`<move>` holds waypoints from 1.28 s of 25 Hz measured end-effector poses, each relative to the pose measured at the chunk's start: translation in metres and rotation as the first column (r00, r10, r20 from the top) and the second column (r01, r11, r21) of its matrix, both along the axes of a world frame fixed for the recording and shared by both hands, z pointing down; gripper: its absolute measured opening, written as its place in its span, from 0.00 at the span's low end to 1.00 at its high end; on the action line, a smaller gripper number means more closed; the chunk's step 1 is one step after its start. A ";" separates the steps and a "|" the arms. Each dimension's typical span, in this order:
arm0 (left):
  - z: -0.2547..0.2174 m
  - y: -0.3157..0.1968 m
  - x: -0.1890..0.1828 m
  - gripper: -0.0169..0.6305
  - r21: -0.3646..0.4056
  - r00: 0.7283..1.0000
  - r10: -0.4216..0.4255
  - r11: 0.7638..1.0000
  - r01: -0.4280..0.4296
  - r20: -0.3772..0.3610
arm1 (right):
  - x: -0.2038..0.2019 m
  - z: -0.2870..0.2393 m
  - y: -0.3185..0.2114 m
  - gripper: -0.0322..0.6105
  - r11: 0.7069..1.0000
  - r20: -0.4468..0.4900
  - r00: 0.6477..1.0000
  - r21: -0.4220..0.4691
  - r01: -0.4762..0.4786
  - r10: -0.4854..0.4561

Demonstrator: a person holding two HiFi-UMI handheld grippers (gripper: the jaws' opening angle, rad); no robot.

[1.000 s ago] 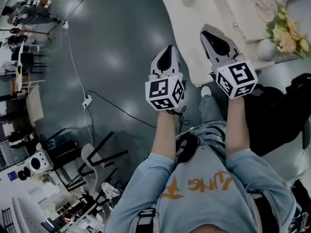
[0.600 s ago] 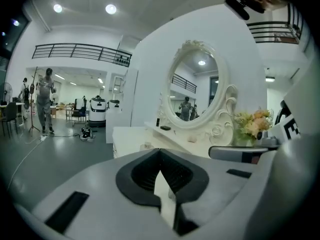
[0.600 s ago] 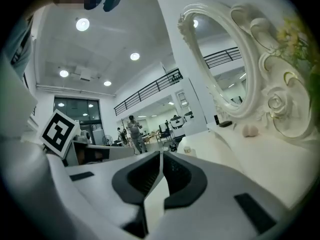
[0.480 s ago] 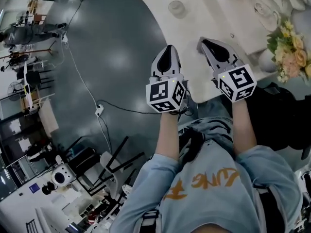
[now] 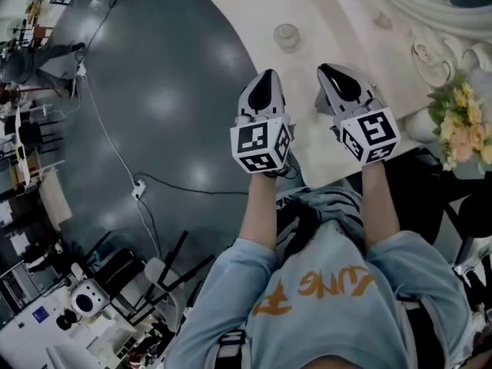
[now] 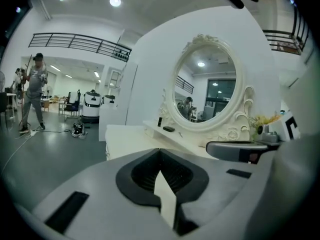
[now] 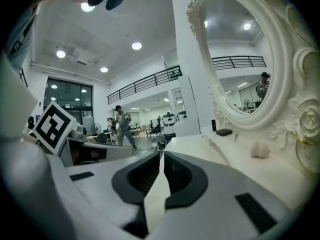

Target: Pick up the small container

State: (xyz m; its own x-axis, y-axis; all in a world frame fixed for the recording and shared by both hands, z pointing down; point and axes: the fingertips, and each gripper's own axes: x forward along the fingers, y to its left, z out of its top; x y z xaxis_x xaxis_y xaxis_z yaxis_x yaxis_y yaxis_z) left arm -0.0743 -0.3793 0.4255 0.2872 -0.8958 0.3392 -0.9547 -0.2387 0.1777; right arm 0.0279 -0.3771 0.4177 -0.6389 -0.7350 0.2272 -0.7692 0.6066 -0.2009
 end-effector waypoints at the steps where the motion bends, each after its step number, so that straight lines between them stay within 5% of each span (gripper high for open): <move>1: 0.002 -0.005 -0.001 0.06 -0.007 1.000 0.014 1.000 -0.014 0.001 | -0.001 0.002 -0.006 0.11 1.000 -0.007 1.000 0.000 -0.014 0.014; 7: 0.033 -0.016 -0.012 0.06 -0.080 0.999 0.054 0.995 -0.055 -0.005 | -0.023 0.034 -0.029 0.13 0.999 -0.055 0.998 -0.032 -0.018 0.016; 10: 0.042 -0.027 -0.021 0.06 -0.106 0.998 0.060 0.992 -0.061 -0.005 | -0.039 0.044 -0.044 0.34 0.999 -0.070 0.997 -0.045 0.013 -0.016; 18: 0.065 -0.038 -0.042 0.06 -0.153 0.998 0.060 0.986 -0.062 -0.018 | -0.062 0.079 -0.085 0.51 0.999 -0.209 0.978 -0.044 0.009 -0.018; 32: 0.073 -0.045 -0.070 0.06 -0.177 0.994 0.051 0.982 -0.067 -0.094 | -0.091 0.115 -0.127 0.56 0.993 -0.201 0.979 -0.116 0.001 -0.025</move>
